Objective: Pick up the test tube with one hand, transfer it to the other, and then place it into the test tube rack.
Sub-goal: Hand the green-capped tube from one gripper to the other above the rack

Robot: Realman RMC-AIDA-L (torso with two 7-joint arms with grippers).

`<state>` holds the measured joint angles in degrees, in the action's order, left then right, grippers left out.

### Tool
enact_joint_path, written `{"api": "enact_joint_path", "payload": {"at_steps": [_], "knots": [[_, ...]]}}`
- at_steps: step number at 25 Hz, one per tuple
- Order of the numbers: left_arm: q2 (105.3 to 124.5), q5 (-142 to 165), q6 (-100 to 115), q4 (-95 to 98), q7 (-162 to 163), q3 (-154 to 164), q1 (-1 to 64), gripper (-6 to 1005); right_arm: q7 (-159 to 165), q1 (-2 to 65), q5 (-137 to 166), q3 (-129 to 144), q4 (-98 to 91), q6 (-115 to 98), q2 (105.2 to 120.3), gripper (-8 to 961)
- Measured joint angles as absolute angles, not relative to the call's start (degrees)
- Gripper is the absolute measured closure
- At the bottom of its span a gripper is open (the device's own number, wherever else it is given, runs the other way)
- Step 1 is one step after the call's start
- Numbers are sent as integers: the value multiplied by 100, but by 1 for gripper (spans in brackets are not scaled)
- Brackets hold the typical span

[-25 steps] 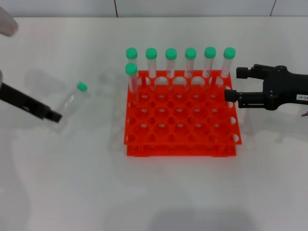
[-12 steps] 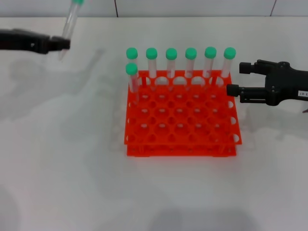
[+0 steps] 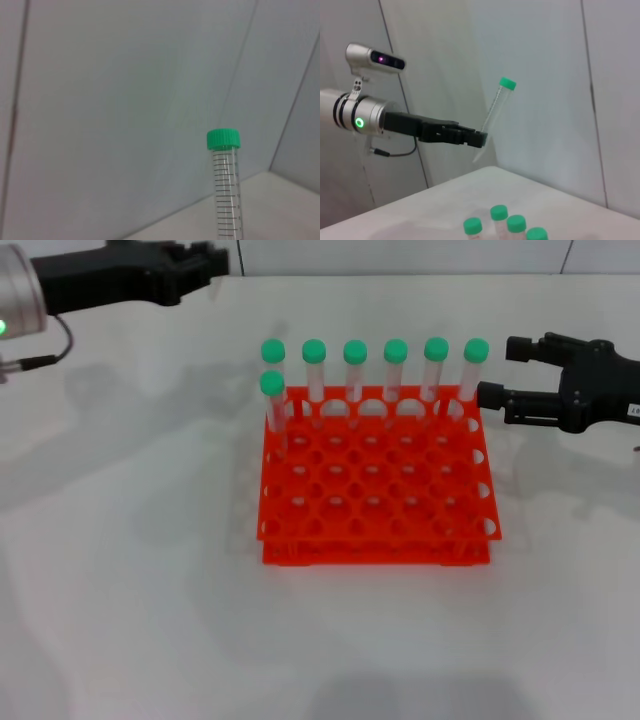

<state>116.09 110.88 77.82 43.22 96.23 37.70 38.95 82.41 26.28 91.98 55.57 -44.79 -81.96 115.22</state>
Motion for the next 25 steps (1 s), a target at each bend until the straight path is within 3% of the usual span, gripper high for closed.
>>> {"api": "enact_joint_path", "payload": {"at_steps": [11,25], "knots": [[11765,10624,8080,3431,8046,3820,4115,817,8076,2619,9057,5487,-4498,-8225,11516,99],[11821,10528,8337,3307,7645,4339,4134,817,7900,2477,8713,5423,-4752,-8466,11503,98]]}}
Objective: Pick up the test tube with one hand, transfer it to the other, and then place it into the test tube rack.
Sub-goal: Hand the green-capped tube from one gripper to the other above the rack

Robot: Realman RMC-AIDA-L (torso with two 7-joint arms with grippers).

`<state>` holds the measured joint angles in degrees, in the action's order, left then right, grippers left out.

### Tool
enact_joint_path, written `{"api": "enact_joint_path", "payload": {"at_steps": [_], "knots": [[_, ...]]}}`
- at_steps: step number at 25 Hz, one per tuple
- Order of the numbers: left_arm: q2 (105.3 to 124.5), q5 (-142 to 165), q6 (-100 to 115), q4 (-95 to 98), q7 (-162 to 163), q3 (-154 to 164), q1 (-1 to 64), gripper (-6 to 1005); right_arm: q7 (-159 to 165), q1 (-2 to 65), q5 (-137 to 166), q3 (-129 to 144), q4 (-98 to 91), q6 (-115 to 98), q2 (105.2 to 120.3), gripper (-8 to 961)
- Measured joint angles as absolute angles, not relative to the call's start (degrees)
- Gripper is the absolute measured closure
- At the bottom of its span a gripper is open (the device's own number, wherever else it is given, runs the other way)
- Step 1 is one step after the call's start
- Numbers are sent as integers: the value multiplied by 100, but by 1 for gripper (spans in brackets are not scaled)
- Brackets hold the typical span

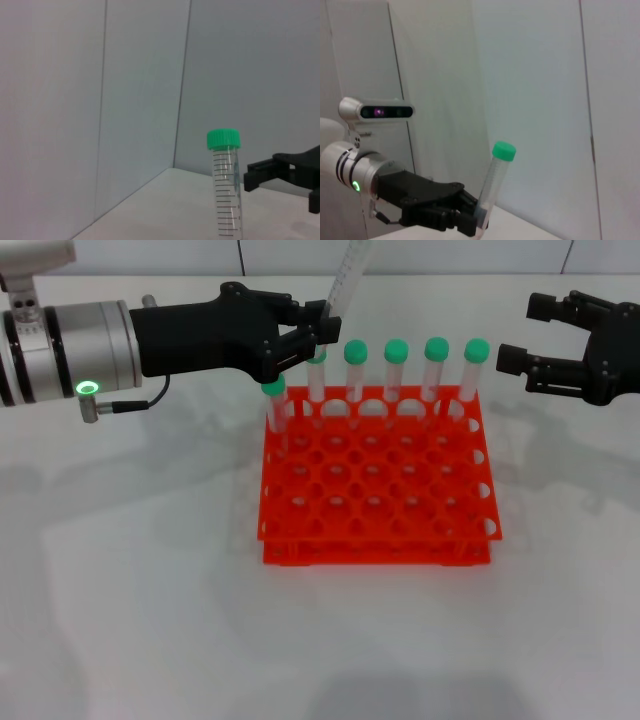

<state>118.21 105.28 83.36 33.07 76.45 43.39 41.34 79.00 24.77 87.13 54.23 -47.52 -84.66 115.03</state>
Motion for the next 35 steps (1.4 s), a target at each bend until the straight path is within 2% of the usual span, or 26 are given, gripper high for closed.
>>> {"api": "enact_joint_path", "payload": {"at_steps": [35], "knots": [[11873,10477,8482,3186,7331,4491,4118,817,7875,3484,8303,5712,-4396,-8469,11549,110]]}}
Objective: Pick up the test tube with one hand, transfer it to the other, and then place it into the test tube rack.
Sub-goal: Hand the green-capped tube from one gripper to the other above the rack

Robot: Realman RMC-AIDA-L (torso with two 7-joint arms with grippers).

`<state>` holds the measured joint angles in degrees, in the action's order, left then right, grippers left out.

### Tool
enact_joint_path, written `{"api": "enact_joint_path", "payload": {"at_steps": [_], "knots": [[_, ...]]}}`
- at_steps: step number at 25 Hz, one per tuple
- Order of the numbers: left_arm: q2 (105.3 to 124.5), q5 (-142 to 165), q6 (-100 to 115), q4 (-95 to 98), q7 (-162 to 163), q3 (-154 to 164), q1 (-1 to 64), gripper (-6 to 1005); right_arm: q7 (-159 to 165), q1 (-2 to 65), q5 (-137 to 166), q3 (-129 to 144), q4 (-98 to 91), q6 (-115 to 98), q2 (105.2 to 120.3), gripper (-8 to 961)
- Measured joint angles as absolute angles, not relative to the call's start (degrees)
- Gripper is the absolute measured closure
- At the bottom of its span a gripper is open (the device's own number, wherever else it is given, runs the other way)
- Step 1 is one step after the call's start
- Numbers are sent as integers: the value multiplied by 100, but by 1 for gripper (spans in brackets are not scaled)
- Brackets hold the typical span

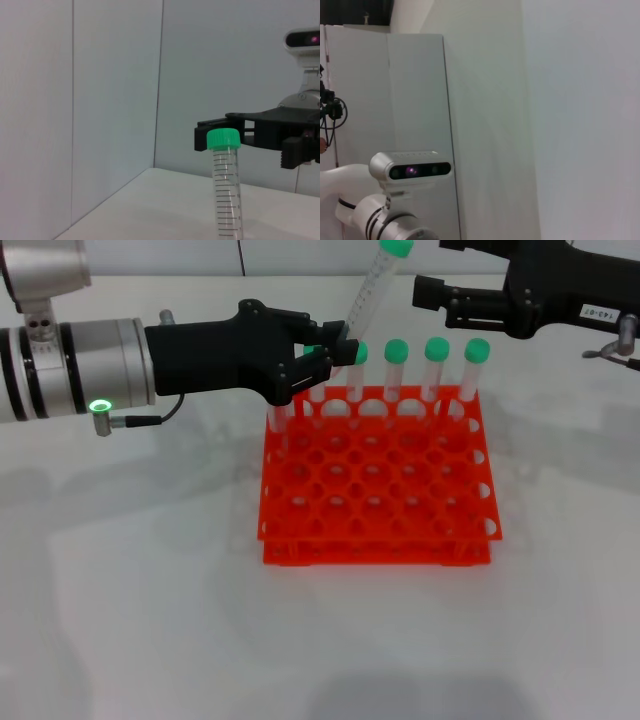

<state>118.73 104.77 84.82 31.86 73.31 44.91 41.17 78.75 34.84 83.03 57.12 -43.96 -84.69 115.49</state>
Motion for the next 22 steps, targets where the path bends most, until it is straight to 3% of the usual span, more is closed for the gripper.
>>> {"api": "enact_joint_path", "payload": {"at_steps": [22], "knots": [[11886,10531,8366,2957,7337,4501,4170,818,7866,3501,8304,5872,-4267,-8281,11557,140]]}}
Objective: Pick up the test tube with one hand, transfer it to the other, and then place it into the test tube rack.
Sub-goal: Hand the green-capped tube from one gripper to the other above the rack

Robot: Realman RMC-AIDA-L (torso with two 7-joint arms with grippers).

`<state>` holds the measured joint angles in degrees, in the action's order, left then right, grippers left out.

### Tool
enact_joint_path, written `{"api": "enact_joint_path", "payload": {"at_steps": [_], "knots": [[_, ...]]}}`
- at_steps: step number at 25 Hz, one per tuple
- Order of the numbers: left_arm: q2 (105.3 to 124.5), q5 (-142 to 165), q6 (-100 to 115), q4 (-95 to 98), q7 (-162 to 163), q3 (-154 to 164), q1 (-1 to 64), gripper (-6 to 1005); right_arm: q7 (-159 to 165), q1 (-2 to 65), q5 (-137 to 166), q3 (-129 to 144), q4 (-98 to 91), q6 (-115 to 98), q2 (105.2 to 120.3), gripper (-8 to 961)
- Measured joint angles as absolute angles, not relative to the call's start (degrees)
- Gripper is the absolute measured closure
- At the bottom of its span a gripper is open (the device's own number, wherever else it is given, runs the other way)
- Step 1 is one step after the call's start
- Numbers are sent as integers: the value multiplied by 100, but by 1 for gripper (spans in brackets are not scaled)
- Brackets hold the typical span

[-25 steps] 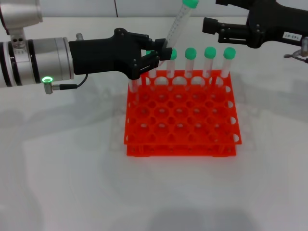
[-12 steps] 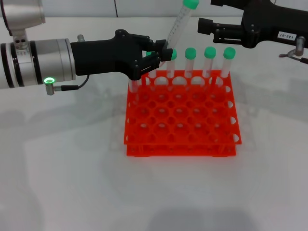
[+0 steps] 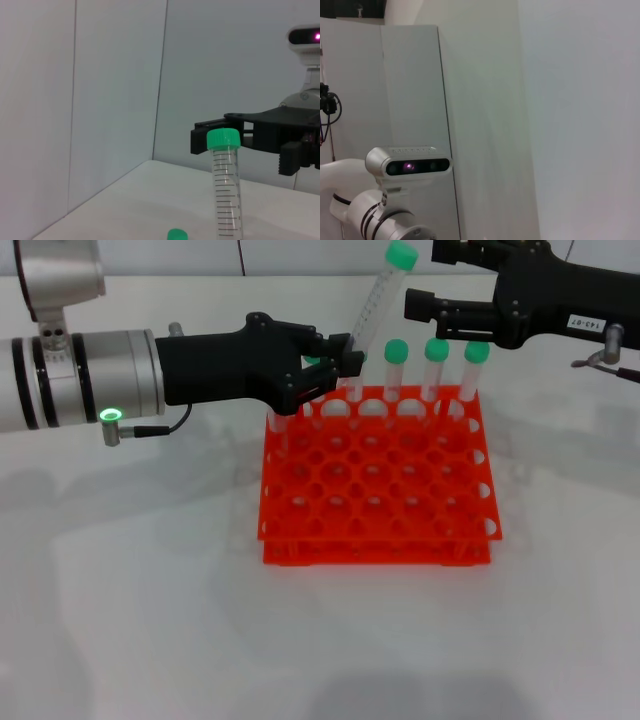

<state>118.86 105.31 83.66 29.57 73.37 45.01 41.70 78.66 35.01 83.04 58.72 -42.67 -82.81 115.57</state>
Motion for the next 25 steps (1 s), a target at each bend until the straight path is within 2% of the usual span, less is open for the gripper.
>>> {"api": "enact_joint_path", "payload": {"at_steps": [25], "knots": [[11882,10537,8378,2944,7338,4588,4128,817,7901,3736,8300,6020,-4023,-8281,11559,184]]}}
